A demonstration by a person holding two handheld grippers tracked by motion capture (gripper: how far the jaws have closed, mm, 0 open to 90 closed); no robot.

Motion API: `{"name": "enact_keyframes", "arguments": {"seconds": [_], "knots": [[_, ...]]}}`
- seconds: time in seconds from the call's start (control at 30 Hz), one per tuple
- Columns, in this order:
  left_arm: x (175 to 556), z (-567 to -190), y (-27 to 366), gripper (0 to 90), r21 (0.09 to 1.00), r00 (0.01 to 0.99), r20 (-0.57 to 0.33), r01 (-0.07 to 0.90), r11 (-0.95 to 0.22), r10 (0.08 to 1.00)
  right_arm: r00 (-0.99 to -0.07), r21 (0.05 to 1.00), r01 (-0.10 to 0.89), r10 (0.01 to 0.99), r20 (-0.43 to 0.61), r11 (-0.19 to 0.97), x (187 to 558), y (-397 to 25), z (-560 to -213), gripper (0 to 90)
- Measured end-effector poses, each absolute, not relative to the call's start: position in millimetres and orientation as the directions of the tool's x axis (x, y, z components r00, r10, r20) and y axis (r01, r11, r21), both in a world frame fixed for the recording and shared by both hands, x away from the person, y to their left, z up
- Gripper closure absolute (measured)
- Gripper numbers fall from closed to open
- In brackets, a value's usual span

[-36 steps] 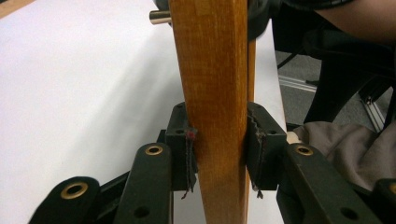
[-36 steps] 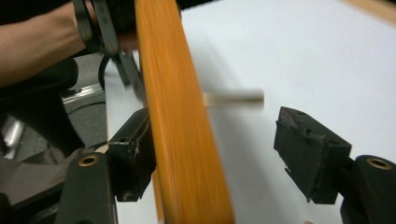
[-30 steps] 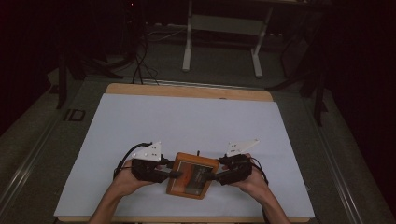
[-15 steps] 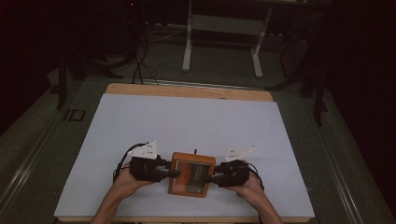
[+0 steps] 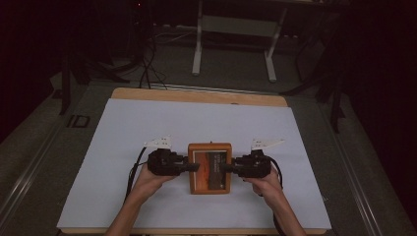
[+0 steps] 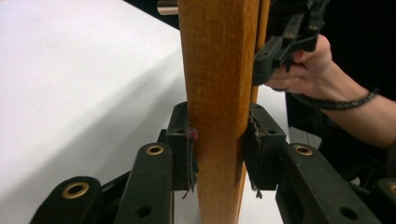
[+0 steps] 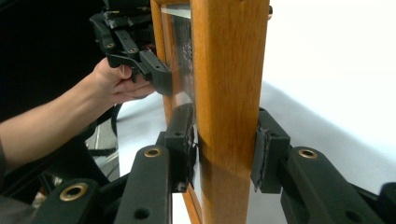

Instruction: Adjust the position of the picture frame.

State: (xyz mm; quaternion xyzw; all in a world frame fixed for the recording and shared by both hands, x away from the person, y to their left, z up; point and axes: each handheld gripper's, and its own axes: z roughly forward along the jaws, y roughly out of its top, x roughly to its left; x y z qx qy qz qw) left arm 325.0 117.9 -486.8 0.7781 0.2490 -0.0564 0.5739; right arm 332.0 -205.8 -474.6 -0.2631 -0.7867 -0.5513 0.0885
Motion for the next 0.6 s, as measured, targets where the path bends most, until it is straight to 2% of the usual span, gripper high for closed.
{"name": "enact_keyframes", "arguments": {"seconds": [0.6], "knots": [[346, -505, 110, 63.1, 0.807, 0.779, -0.457, 0.566, -0.168, 0.429, -0.746, 0.745, 0.637, 0.404, 0.529, 0.200, 356, -204, -503, 60.5]]}}
